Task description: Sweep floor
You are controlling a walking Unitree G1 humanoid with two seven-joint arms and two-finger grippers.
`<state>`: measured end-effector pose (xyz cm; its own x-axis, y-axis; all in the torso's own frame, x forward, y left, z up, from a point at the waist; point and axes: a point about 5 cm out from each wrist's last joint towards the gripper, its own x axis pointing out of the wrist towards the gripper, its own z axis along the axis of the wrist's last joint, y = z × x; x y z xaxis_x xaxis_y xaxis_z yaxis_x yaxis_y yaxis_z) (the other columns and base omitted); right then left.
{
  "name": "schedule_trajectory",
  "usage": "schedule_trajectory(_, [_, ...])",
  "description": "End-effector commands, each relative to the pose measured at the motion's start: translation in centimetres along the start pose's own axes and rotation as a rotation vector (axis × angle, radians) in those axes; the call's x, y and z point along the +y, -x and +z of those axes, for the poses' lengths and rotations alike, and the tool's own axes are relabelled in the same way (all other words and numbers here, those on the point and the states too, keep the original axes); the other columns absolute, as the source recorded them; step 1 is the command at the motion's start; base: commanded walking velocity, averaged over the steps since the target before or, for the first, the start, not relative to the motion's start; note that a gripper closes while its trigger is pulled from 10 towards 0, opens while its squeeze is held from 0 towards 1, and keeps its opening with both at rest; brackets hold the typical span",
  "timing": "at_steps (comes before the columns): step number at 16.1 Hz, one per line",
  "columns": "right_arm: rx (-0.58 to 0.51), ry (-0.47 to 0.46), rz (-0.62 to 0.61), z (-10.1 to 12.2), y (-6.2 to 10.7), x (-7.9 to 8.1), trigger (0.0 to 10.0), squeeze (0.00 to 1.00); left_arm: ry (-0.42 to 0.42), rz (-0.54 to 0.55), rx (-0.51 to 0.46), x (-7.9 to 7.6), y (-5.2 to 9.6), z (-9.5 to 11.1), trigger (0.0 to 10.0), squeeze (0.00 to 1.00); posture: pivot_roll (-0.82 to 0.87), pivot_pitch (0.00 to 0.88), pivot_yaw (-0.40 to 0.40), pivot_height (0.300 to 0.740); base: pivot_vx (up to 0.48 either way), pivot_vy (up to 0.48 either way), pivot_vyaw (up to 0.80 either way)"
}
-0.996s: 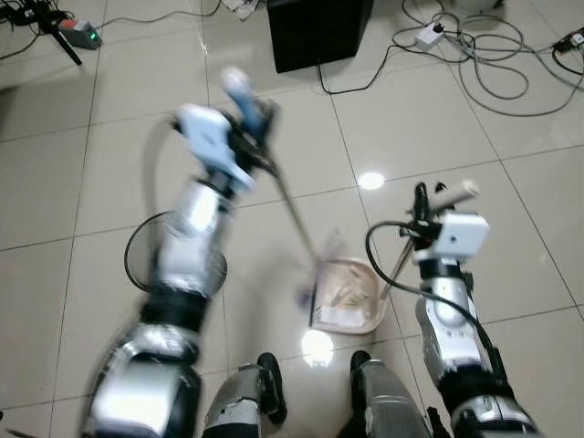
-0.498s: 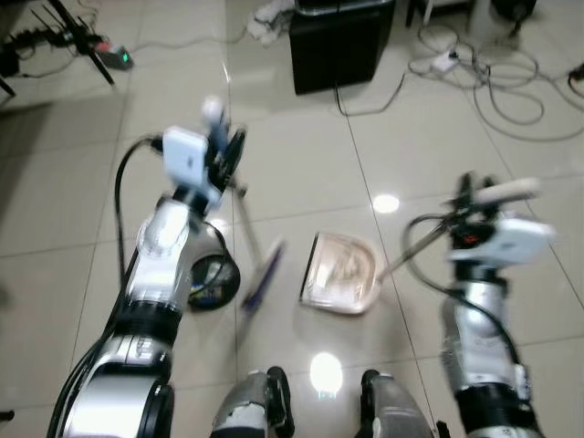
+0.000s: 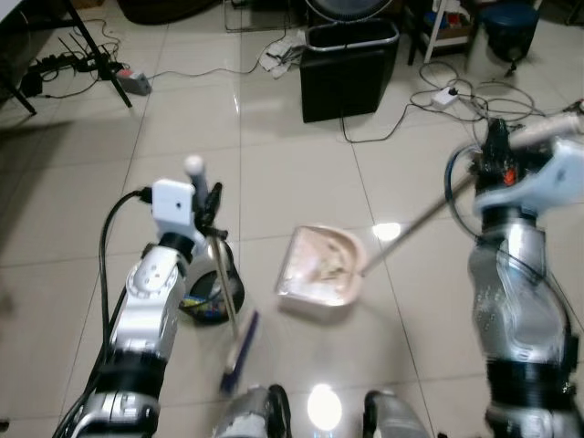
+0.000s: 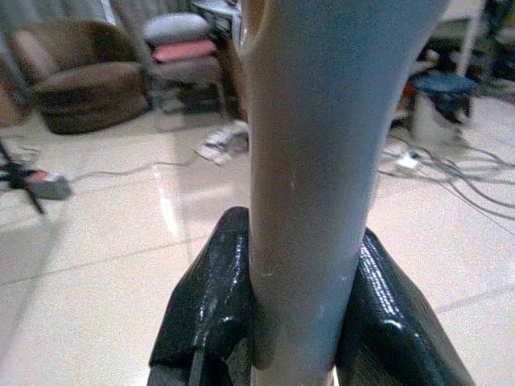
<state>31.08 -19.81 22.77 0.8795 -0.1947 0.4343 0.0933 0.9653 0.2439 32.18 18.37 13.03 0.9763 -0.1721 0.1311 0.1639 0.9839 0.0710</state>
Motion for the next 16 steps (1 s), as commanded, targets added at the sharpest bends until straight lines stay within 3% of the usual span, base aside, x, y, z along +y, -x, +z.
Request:
schedule_trajectory(1, [-0.107,-0.051,0.047,3.5,-1.1,1.5,10.0,0.0,-0.012,0.039,-0.012,0.8,0.7,0.6,10.0,0.0,-0.12,0.067,0.109,0.74,0.0,0.0,0.8])
schedule_trajectory(4, [-0.15,-0.075,0.089,7.2,-2.9,2.4,10.0,0.0,-0.034,0.033,-0.04,0.1,1.7,1.5,10.0,0.0,-0.12,0.059,0.097,0.74,0.0,0.0,0.8])
schedule_trajectory(6, [-0.141,-0.078,0.104,7.7,-3.1,2.5,10.0,0.0,-0.056,0.05,-0.041,0.0,1.9,1.5,10.0,0.0,-0.12,0.059,0.095,0.74,0.129,0.0,0.8])
schedule_trajectory(10, [-0.086,-0.094,0.074,7.2,-3.1,2.0,10.0,0.0,-0.093,0.031,-0.031,-0.7,2.1,1.6,10.0,0.0,-0.12,0.048,0.091,0.74,0.353,0.0,0.74])
schedule_trajectory(16, [-0.065,-0.095,0.025,6.6,-2.7,1.1,10.0,0.0,-0.091,0.024,-0.013,-1.1,2.0,1.4,10.0,0.0,-0.13,0.039,0.097,0.74,0.412,0.0,0.0])
